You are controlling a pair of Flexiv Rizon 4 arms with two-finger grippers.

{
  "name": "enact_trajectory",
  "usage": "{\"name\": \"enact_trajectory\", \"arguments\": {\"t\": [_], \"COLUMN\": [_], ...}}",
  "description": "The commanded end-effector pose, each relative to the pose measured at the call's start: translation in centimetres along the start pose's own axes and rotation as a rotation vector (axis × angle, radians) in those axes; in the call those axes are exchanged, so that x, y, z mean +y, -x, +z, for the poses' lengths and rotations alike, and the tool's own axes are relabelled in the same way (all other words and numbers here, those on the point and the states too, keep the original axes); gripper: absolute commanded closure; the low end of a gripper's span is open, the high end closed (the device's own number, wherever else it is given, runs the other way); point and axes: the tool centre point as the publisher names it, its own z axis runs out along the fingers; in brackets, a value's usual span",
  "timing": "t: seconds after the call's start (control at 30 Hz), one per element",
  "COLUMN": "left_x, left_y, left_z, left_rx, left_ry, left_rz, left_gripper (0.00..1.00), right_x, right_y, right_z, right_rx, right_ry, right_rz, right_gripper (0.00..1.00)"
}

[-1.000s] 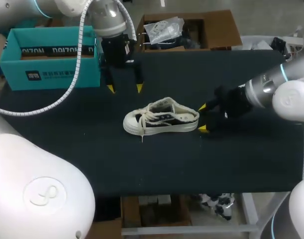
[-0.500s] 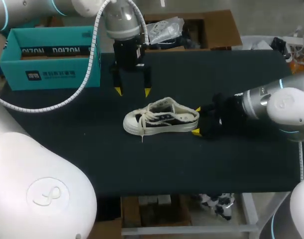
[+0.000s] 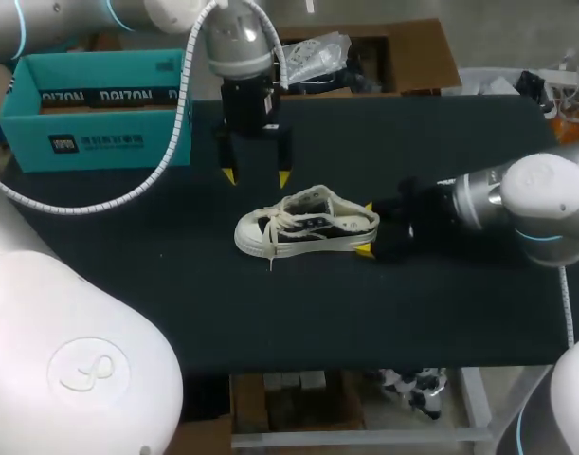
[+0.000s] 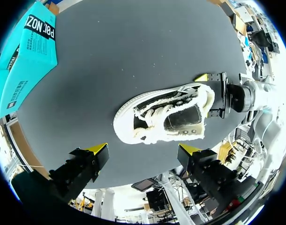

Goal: Open the shoe tongue, take the insole out of the shoe, put the insole back into the shoe, and pack the shoe into the shoebox

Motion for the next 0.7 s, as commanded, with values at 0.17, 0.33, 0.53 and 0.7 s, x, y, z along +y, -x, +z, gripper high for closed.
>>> {"name": "enact_trajectory", "arguments": {"t": [0.17,0.33,0.53,0.7], "left_x": [-0.2,-0.2,-0.5,-0.8], "left_y": [-0.5,-0.9,-1.6,-2.8], "left_z": [0.4,0.5,0.6,0.8], "left_rx": [-0.018,-0.027,-0.044,-0.055], "left_ry": [0.007,0.007,0.009,0.008], "left_rz": [-0.003,-0.005,-0.006,0.001], "left_gripper": [0.00,0.00,0.00,0.00], "right_x": [0.3,0.6,0.5,0.1], "right_y": [0.3,0.0,-0.5,-0.9], "right_z": [0.6,0.6,0.9,1.1], "right_rx": [0.011,0.001,-0.002,-0.003], "right_ry": [0.001,0.013,0.025,0.023], "right_rz": [-0.004,-0.015,-0.020,0.011], "right_gripper": [0.00,0.75,1.00,1.00]}}
